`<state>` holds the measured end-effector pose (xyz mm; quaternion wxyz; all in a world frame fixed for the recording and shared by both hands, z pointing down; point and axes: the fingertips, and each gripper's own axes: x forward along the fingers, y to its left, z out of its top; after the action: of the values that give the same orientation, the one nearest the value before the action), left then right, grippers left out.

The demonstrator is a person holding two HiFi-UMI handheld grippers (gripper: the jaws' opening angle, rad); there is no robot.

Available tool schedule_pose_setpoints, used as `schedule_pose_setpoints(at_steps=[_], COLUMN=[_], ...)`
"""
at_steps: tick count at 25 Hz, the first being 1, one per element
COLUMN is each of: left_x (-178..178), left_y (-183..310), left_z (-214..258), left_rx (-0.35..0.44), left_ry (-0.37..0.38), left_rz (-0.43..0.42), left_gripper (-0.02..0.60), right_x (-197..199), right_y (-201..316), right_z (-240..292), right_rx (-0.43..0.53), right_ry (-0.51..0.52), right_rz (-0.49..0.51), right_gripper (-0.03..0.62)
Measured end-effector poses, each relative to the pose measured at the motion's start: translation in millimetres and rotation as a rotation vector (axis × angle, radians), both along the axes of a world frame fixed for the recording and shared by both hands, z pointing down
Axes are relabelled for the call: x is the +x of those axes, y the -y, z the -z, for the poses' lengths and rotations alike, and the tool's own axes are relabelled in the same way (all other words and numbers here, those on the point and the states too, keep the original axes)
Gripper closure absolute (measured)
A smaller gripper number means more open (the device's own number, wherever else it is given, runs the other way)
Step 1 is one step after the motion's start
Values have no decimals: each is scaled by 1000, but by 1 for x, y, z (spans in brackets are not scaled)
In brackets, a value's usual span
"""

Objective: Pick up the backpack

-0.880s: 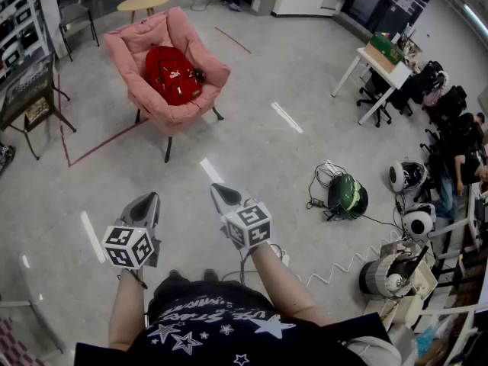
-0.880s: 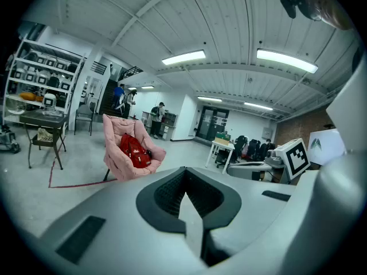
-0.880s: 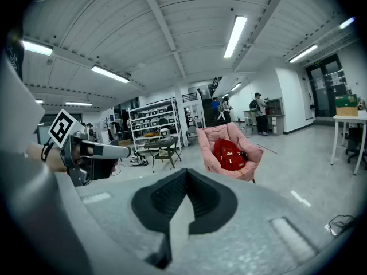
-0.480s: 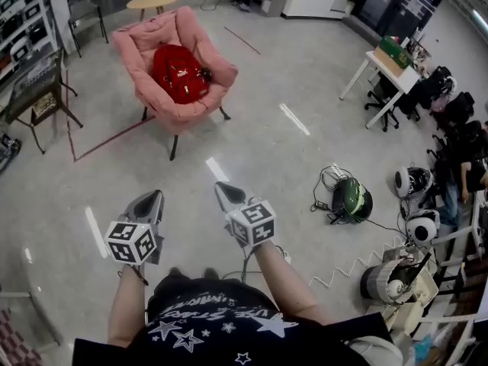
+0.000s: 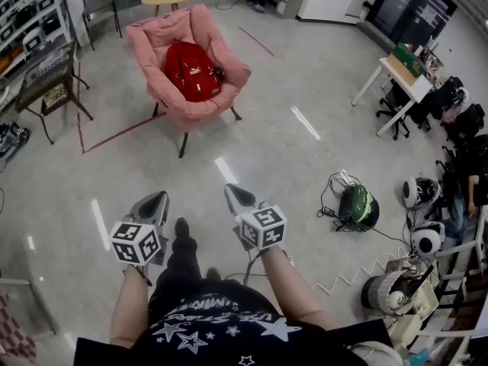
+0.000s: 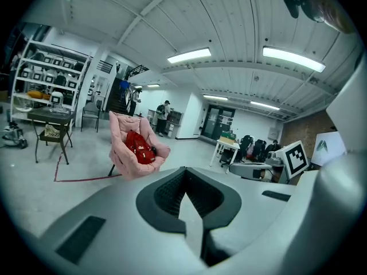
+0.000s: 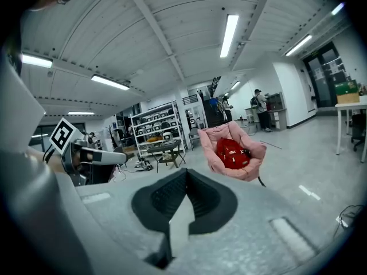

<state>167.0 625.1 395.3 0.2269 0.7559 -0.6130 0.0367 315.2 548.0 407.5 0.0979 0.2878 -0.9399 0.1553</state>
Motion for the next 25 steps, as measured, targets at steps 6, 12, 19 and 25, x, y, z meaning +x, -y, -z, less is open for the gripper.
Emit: schedule_pose_setpoints(at_steps=[6,12,19,25], left_x=[-30,-80,-145,-194], left_y=[35,126,245,317], left_z=[-9,-24,-22,-24], left_rx=[-15,-8,-3,14], left_ry=[-25,-50,-59,-94], left_rz=[9,-12,-58,-84], left_gripper=[575,575,575,575], right_x=[-17,-46,-104,-136], right_y=[34,119,231,308], right_z=[-5,-17,-12,-7], right_rx=[-11,-14,-10,-1], right_ry=[-14,-56,-69,-86], right_rz=[-34,-102,-130,-193], right_gripper=[594,595,594,594])
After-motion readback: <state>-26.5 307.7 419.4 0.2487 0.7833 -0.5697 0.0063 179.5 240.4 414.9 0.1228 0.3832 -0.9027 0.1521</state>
